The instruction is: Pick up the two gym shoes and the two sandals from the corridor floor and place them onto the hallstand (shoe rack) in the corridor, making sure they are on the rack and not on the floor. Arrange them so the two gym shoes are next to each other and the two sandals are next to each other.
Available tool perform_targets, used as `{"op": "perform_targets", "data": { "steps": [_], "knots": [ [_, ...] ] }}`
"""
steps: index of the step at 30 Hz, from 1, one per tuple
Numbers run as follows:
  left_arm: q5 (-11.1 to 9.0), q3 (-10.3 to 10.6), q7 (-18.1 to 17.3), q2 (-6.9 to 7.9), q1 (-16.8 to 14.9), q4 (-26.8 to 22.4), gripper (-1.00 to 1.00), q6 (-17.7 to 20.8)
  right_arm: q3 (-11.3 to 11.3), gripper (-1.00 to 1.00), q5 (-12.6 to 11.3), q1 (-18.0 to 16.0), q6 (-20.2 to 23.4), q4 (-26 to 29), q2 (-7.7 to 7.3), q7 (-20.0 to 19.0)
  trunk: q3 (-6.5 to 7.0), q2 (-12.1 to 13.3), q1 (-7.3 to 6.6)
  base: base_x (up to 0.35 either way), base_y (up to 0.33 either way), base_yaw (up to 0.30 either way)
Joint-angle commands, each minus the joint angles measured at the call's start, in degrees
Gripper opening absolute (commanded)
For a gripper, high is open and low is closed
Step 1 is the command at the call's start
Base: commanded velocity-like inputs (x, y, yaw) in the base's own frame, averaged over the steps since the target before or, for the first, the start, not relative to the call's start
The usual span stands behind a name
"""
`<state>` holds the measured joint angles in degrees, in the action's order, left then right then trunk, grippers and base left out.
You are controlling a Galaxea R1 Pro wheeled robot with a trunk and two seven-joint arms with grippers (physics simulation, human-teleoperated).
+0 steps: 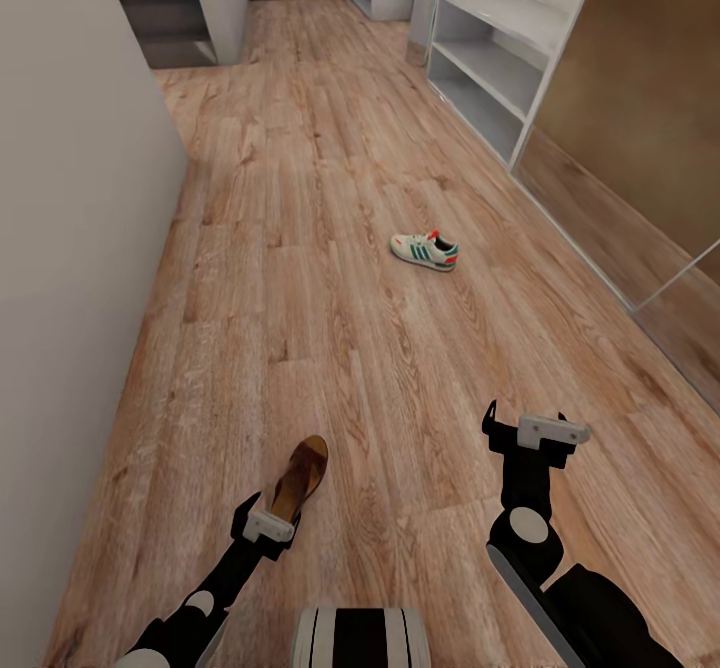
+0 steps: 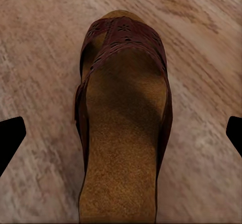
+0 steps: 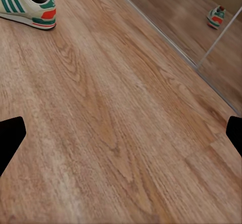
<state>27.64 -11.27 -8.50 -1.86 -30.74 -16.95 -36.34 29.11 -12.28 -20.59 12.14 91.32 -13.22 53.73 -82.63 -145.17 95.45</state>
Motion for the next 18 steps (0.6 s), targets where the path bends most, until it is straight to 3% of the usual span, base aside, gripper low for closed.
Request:
{"op": "perform_targets", "data": {
  "steps": [1, 18],
  "knots": [
    [0.14, -0.51, -0.47, -0.02, -0.02, -0.01, 1.0, -0.15, 0.16, 1.0, -0.15, -0.06, 0.56, 0.09, -0.06, 0.43, -0.13, -0.02, -0.01, 0.0, 0.0, 0.0],
    [0.13, -0.66, -0.47, 0.02, -0.02, -0.03, 1.0, -0.29, 0.16, 1.0, -0.14, -0.06, 0.46, 0.09, -0.06, 0.5, -1.61, -0.02, -0.01, 0.0, 0.0, 0.0]
  ]
}}
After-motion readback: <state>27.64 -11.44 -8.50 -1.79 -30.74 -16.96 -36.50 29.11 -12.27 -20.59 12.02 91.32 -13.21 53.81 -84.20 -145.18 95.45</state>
